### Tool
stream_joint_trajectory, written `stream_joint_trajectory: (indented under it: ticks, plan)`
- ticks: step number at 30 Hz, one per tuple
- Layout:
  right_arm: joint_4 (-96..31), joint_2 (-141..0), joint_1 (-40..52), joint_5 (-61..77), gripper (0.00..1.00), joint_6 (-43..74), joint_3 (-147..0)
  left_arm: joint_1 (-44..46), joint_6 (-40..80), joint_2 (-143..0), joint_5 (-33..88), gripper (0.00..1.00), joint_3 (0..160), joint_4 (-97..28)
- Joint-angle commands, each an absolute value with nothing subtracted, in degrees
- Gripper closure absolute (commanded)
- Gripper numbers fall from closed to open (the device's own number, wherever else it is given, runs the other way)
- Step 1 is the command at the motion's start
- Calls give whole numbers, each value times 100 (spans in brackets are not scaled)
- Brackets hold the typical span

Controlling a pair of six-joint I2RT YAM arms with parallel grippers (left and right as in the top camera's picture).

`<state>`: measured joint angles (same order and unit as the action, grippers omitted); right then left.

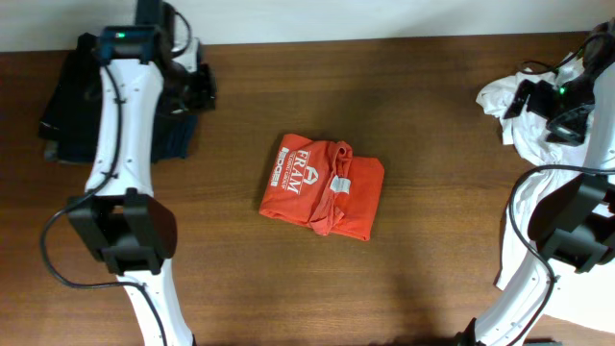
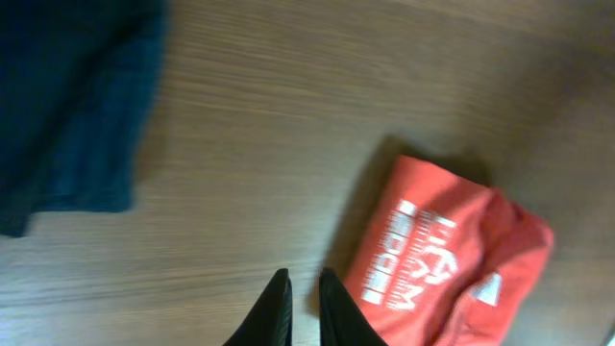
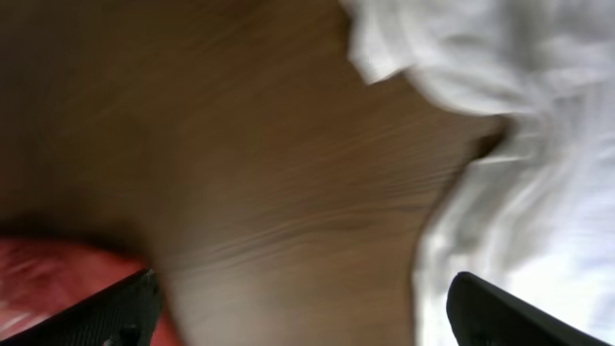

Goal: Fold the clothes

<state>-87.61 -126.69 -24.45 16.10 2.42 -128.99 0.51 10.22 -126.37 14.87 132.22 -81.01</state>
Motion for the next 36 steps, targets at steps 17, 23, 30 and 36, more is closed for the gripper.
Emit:
stream_joint_trajectory:
  ticks: [17,23,30,36]
  plan:
    - [-6661,-12691,2281,1772,0,2453,-10145,-104,937,-12589,2294,99,11714,-7518]
    - [-5996,-12691,2370,1970,37,2801,-9306,408,725,-12589,2418,99,11714,-7225]
    - [-6257,-12678,2102,2279,96,2381,-9754,408,722,-12589,2250,99,11714,-7244]
    - [-6646,-12680,2060,2672,66,2128,-10313,445,722,-12589,2250,99,11714,-7247]
